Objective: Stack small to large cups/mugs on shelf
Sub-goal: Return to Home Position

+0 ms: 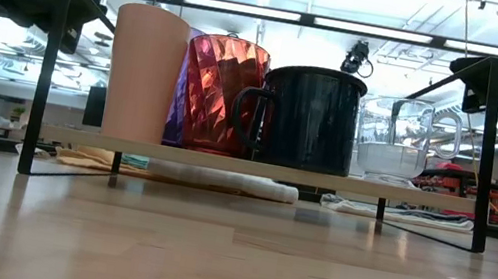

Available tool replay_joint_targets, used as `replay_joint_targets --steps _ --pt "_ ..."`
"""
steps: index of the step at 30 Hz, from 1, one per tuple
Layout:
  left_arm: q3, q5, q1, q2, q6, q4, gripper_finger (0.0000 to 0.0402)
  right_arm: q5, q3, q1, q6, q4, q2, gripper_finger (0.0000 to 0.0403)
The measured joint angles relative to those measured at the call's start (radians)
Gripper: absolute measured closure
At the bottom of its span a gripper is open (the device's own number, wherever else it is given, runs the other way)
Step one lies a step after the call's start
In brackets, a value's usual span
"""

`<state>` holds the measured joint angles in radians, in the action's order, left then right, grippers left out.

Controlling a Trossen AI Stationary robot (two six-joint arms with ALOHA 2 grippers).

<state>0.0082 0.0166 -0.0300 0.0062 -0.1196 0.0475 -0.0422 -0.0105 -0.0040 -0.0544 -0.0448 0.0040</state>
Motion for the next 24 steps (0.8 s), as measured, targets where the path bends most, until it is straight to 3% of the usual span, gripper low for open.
replay_joint_targets --steps 24 --pt "0.0 0.0 0.0 0.0 0.0 0.0 0.0313 0.0 0.0 0.0 0.0 0.0 0.0 0.0364"
